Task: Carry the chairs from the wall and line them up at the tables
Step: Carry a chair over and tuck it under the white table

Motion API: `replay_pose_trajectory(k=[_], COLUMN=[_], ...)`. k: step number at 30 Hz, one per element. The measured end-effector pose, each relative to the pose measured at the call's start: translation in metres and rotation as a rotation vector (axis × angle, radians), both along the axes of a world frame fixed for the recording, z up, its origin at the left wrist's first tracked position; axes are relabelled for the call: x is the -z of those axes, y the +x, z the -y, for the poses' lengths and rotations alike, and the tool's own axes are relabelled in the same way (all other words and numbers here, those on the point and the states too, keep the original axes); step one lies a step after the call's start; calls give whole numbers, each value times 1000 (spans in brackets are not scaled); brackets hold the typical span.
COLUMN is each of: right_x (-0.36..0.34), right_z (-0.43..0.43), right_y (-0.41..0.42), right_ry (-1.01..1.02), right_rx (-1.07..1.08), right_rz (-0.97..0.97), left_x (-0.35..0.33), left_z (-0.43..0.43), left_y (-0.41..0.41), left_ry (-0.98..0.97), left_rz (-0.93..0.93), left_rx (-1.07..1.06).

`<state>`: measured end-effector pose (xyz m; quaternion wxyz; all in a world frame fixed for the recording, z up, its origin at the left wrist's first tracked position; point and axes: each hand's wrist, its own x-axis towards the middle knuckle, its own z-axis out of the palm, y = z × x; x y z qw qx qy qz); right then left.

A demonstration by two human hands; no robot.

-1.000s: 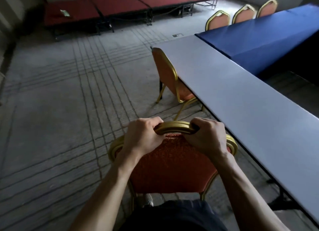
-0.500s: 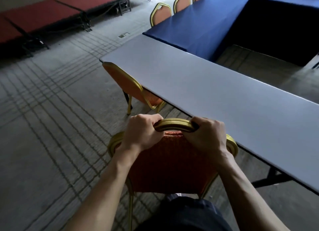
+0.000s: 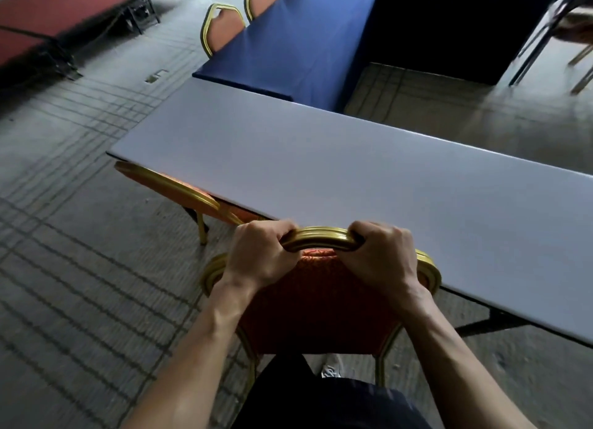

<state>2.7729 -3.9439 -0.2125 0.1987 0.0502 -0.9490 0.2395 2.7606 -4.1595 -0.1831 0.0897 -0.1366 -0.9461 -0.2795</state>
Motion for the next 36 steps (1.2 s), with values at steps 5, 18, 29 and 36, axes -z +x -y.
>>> replay_pose_trajectory(k=[5, 18, 29, 36], right_x=[5, 13, 61, 70], right_z=[2, 29, 58, 68], right_y=[-40, -145, -156, -163], right_ry=[32, 59, -11, -21], right_rx=[77, 251, 304, 295], right_rz=[-54, -99, -23, 32], left_x=[6, 22, 61, 75], left_z=[0, 22, 36, 45], left_y=[-64, -218, -252, -257], left_ry=[-24, -9, -56, -42], left_rz=[-38, -46, -8, 69], left_rx=[86, 384, 523, 462])
